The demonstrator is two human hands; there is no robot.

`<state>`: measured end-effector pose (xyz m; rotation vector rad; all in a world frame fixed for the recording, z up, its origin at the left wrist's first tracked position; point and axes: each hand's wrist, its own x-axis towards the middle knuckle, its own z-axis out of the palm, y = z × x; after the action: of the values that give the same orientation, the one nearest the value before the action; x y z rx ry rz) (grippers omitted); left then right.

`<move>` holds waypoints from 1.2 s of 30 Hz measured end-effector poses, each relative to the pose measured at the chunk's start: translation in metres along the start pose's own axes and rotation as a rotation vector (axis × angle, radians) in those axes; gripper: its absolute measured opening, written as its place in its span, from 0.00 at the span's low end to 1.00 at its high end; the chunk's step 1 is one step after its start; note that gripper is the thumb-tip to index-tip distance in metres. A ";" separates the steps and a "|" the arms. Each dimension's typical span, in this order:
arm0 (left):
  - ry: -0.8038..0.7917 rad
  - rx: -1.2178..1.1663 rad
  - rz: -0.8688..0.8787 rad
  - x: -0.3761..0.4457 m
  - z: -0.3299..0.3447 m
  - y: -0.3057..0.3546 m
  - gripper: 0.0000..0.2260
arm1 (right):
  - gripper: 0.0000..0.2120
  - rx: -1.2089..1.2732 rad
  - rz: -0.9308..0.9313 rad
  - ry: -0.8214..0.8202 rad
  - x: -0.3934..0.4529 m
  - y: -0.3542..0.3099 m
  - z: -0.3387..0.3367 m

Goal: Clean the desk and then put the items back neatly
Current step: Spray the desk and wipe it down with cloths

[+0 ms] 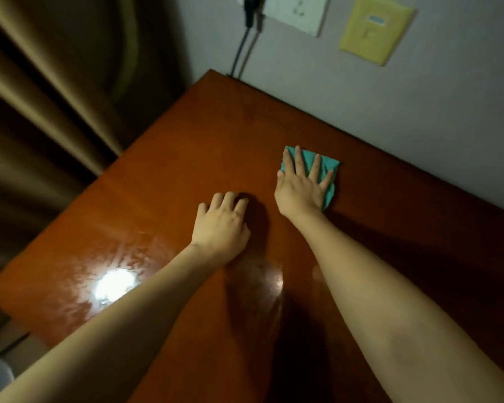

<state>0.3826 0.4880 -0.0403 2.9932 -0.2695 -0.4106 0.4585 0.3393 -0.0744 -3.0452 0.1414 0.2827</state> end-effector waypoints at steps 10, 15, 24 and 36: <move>0.087 -0.054 -0.115 0.006 -0.008 -0.117 0.25 | 0.25 -0.061 -0.173 0.012 0.061 -0.153 0.002; 0.140 -0.086 -0.151 0.002 -0.007 -0.147 0.24 | 0.25 -0.056 -0.250 0.006 0.076 -0.204 0.002; 0.154 -0.096 -0.225 -0.009 -0.005 -0.168 0.24 | 0.25 -0.112 -0.431 -0.002 0.074 -0.235 0.003; 0.071 -0.116 -0.235 -0.034 -0.005 -0.099 0.23 | 0.25 -0.092 -0.448 -0.027 -0.004 -0.166 0.011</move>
<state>0.3680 0.5920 -0.0396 2.9254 0.1106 -0.3275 0.4688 0.5050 -0.0727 -3.0463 -0.5621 0.3001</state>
